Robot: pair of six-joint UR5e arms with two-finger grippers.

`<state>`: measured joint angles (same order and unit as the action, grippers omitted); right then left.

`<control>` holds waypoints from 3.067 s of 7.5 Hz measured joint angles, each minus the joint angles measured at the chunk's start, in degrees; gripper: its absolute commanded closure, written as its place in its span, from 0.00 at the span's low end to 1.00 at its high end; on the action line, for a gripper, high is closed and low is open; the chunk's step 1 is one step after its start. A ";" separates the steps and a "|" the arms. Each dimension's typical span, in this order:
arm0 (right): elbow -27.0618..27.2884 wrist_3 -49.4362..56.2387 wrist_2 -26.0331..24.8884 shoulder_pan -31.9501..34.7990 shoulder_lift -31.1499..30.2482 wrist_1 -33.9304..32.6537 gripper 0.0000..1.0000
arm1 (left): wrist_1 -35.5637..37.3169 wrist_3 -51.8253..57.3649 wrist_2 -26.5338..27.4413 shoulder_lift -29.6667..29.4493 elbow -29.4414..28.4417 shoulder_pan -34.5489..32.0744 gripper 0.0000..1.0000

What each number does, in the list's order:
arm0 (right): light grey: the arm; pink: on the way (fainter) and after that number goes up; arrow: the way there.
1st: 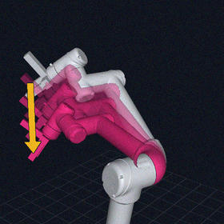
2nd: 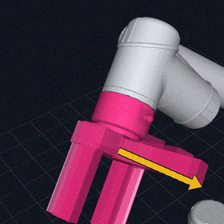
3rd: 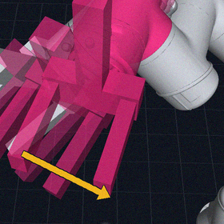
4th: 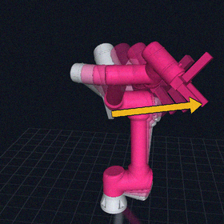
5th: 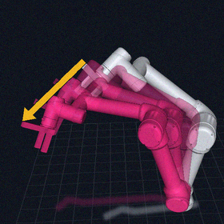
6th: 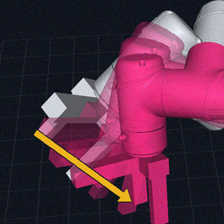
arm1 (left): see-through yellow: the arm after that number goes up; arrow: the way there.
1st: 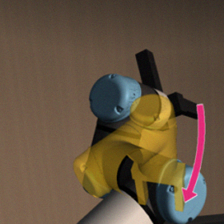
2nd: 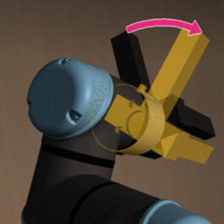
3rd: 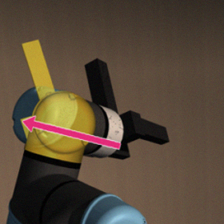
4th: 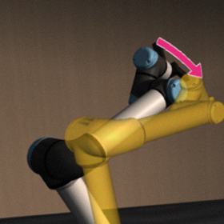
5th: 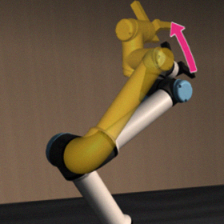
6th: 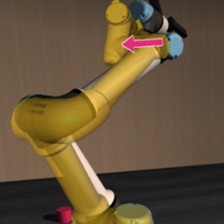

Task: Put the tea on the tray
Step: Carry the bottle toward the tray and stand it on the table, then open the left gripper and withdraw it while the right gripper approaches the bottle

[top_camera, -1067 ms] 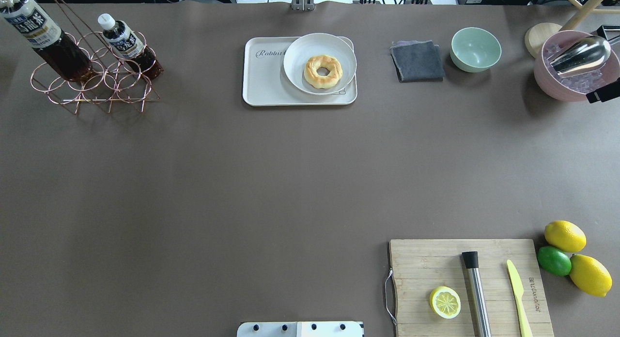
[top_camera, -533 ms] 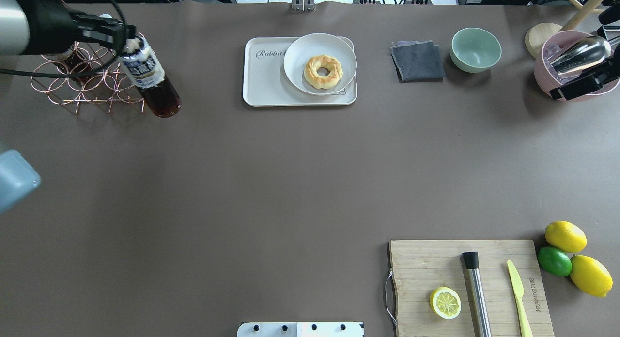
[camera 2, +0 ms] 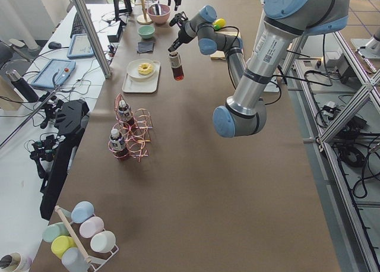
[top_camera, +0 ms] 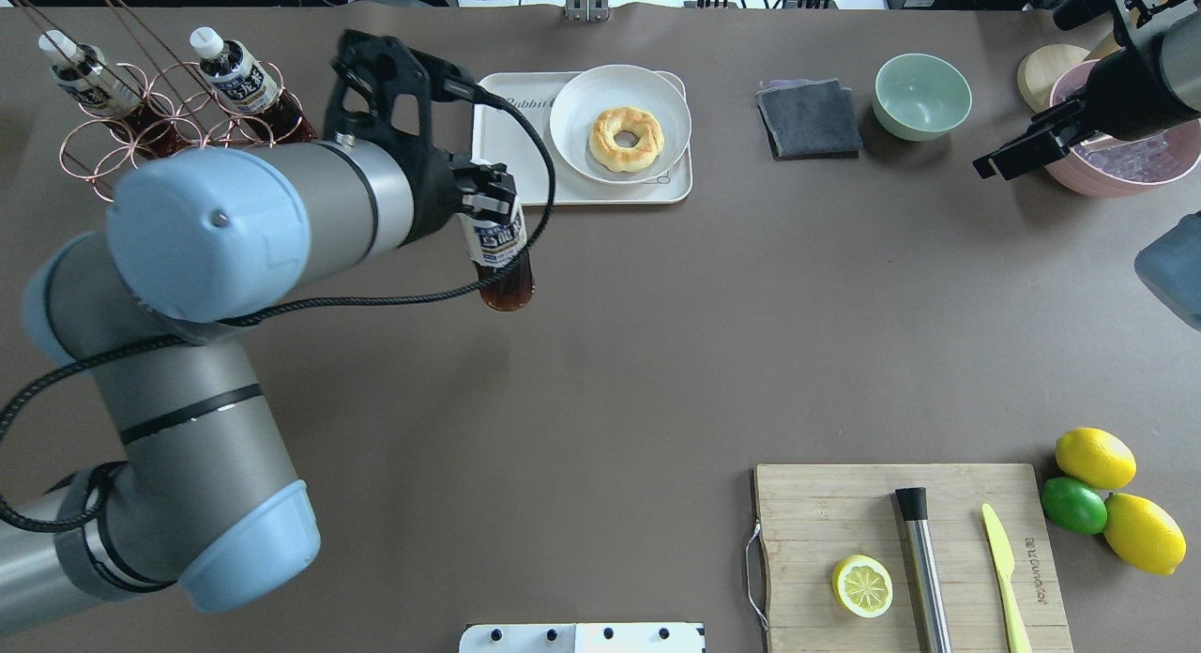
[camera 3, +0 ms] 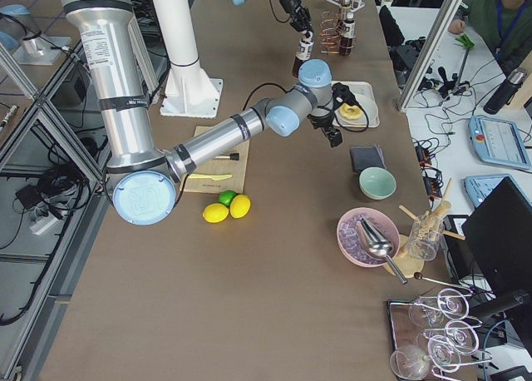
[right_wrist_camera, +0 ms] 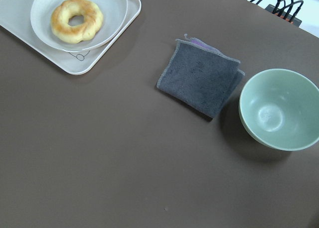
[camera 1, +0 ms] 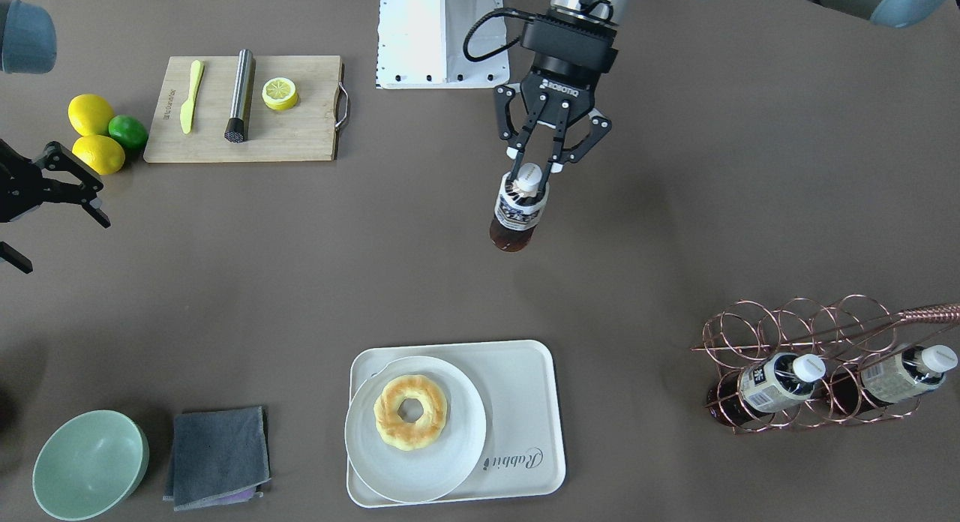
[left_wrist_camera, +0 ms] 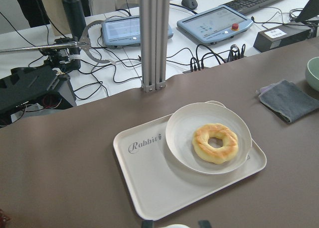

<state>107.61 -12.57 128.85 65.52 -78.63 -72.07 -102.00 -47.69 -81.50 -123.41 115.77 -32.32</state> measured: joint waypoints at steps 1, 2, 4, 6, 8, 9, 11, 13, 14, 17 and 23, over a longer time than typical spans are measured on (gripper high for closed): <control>0.14 -0.58 -0.05 -0.84 0.94 0.00 0.00 | 0.44 -2.17 3.71 -2.29 -1.68 3.84 1.00; 0.20 -0.82 -0.07 -1.27 1.41 0.00 0.00 | 0.53 -3.36 7.16 -3.78 -2.98 7.00 1.00; 0.29 -0.95 -0.02 -1.58 1.68 0.00 0.00 | 0.31 -5.17 10.92 -5.10 -5.25 10.21 1.00; 0.31 -0.92 -0.07 -1.70 1.66 0.06 0.00 | -1.87 -6.12 12.97 -5.26 -7.95 11.29 1.00; 0.32 -0.92 -0.49 -2.02 1.89 0.01 0.00 | -5.17 -6.12 15.74 -5.19 -10.03 12.52 1.00; 0.41 -0.95 -0.58 -2.11 2.00 0.00 0.00 | -5.56 -5.97 16.26 -5.08 -10.34 12.70 1.00; 0.41 -0.96 -0.68 -2.17 2.07 0.00 0.00 | -5.74 -5.76 16.82 -4.87 -10.43 12.79 0.04; 0.34 -1.01 -0.59 -2.39 2.28 0.00 0.00 | -5.81 -5.76 16.97 -4.95 -10.04 12.80 0.03; 0.35 -1.04 -0.56 -2.59 2.69 0.03 0.00 | -5.87 -6.42 16.91 -4.98 -8.98 12.79 0.02; 0.57 -3.77 -0.93 -5.27 7.10 0.00 0.00 | -5.47 -10.34 9.95 -2.92 -3.94 8.87 0.01; 4.60 -11.53 -15.34 -21.60 12.76 6.40 0.00 | -6.25 3.65 -26.93 18.49 -0.56 -15.82 0.01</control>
<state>112.21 -24.10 113.52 43.92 -65.87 -65.67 -108.25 -44.04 -108.44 -104.92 115.21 -48.14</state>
